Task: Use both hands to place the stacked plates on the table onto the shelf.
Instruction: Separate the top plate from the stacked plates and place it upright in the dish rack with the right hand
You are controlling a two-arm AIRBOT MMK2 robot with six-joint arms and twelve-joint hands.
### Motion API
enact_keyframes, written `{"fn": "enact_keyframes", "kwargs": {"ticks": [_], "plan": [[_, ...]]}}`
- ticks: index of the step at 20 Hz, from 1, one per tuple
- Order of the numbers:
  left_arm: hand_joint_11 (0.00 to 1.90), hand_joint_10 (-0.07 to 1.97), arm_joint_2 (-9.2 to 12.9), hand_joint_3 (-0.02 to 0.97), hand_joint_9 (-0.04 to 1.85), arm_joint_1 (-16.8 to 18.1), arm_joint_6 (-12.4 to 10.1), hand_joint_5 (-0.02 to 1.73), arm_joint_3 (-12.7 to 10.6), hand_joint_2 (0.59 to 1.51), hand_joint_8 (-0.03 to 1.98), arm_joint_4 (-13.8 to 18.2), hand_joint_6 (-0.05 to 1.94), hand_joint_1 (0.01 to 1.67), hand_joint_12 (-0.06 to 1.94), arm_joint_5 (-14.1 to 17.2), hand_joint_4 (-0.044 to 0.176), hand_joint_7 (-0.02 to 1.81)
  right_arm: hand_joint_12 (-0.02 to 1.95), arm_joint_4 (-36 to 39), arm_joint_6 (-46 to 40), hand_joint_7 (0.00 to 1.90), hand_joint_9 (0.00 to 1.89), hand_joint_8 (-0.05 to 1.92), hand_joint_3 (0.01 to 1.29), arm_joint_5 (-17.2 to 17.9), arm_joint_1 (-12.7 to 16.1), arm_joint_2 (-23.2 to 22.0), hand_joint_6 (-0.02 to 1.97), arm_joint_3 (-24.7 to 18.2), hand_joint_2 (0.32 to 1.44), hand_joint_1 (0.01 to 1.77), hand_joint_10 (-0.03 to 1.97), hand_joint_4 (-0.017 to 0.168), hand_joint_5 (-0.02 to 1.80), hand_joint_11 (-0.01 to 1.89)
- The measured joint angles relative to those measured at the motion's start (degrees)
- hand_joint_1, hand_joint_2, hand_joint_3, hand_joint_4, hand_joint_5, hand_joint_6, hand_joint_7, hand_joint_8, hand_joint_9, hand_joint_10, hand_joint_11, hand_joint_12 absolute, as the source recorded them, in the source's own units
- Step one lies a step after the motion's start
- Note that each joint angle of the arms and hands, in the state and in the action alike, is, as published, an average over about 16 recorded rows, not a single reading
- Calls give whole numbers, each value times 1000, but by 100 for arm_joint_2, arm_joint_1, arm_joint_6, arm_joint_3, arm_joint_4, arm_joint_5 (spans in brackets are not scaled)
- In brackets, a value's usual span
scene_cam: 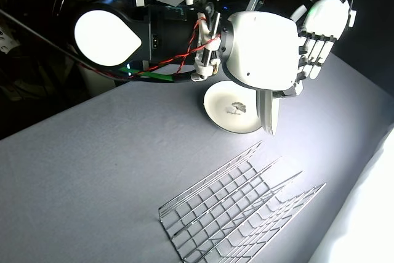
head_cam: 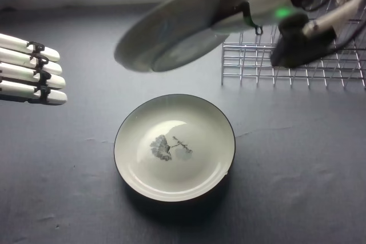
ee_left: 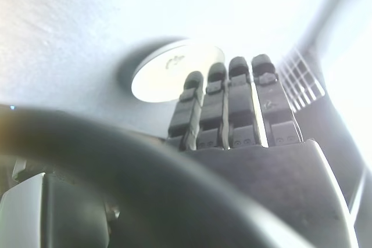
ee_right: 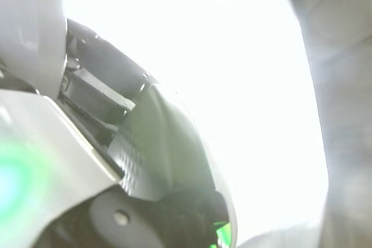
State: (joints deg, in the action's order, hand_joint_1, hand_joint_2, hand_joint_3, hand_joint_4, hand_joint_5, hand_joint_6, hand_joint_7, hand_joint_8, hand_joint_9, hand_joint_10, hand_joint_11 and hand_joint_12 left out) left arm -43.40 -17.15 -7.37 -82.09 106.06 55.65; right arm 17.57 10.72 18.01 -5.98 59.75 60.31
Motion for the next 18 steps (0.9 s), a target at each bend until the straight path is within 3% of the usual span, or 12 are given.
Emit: {"fn": "enact_keyframes", "kwargs": {"ticks": [10, 18], "plan": [[15, 7, -96, 18, 23, 80, -2, 19, -33, 1111, 17, 62, 5, 19, -14, 88, 1, 35, 1500, -1507, -11, 1076, 974, 718, 14, -790, 445, 101, 826, 199, 1020, 1432, 923, -9, 973, 825], [15, 6, -432, 18, 23, 199, -3, 21, -126, 1111, 16, 142, 5, 21, -14, 358, 1, 45, 1510, -2010, -29, 1077, 975, 705, 14, -1225, 688, 40, 815, 431, 1020, 1440, 936, -9, 973, 832]]}}
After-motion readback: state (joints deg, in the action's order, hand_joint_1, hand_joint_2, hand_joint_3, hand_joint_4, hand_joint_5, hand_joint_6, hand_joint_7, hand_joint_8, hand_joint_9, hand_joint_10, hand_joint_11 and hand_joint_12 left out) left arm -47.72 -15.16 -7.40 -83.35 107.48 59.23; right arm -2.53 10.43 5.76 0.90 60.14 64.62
